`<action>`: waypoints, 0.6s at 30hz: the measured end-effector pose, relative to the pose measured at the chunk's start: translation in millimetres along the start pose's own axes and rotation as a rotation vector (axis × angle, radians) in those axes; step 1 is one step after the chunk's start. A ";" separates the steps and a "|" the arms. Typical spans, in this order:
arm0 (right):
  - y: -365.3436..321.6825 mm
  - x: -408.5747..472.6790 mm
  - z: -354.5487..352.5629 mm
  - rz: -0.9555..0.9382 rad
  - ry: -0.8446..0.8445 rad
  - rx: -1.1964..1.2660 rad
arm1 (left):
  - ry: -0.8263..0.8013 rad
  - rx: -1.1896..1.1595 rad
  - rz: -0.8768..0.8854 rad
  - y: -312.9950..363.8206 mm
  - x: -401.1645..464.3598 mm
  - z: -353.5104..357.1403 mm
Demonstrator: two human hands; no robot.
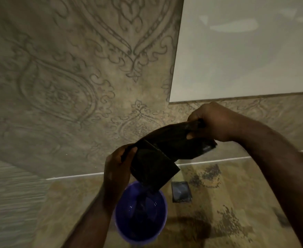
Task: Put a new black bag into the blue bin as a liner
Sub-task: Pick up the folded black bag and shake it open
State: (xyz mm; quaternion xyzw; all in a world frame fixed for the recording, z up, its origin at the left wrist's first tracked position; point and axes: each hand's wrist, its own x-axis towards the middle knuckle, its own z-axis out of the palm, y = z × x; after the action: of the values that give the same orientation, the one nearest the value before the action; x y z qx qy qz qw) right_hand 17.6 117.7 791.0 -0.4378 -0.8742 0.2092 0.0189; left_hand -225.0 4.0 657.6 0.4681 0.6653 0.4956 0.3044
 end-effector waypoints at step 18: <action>-175.3 -5.7 -139.7 -0.294 0.032 0.106 | -0.162 -0.252 0.271 200.8 4.9 -92.0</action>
State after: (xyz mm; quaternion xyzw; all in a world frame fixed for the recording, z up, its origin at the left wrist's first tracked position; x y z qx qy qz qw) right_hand -81.5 69.4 986.2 -0.3069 -0.9162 0.2428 0.0865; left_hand -242.3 -11.8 877.3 0.5499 0.5025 0.5718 0.3438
